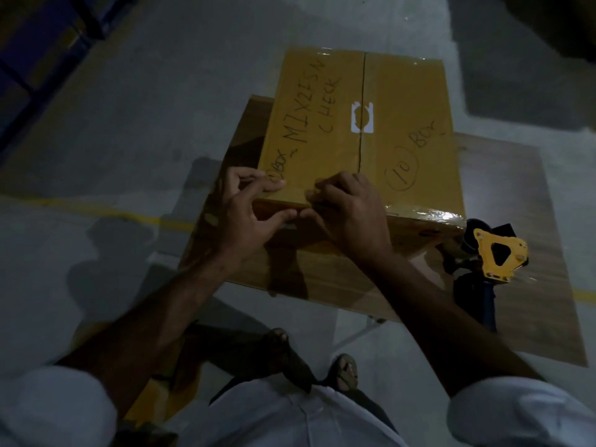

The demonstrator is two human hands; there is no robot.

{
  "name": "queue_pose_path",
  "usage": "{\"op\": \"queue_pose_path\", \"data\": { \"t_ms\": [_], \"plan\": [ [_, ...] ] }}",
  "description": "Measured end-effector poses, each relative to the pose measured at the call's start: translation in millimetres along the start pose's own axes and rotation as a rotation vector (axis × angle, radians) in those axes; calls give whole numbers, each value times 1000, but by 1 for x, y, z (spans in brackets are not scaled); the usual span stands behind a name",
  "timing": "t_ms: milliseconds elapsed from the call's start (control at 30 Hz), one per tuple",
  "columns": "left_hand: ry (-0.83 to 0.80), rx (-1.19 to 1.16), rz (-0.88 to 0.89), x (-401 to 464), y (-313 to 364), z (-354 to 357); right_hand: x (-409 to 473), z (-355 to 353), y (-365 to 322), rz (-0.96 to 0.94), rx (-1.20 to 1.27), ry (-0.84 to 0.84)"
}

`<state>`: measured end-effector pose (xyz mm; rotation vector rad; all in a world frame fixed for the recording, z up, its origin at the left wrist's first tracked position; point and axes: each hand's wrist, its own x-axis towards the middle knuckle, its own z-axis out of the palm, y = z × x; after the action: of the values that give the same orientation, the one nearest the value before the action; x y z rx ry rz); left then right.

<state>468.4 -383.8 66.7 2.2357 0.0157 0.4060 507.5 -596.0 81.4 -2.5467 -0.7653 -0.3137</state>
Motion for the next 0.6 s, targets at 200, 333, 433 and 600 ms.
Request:
{"op": "queue_pose_path", "data": {
  "t_ms": [200, 333, 433, 600],
  "plan": [
    [38, -53, 43, -15, 8, 13, -5, -23, 19, -38, 41, -76],
    [-80, -151, 209, -31, 9, 20, -5, -35, 24, -79, 186, -153],
    [-250, -165, 399, -22, -12, 5, -11, -23, 18, -82, 220, -117],
    [-396, -142, 528, 4, -26, -7, -38, -2, 17, -68, 96, 69]
  ]
}}
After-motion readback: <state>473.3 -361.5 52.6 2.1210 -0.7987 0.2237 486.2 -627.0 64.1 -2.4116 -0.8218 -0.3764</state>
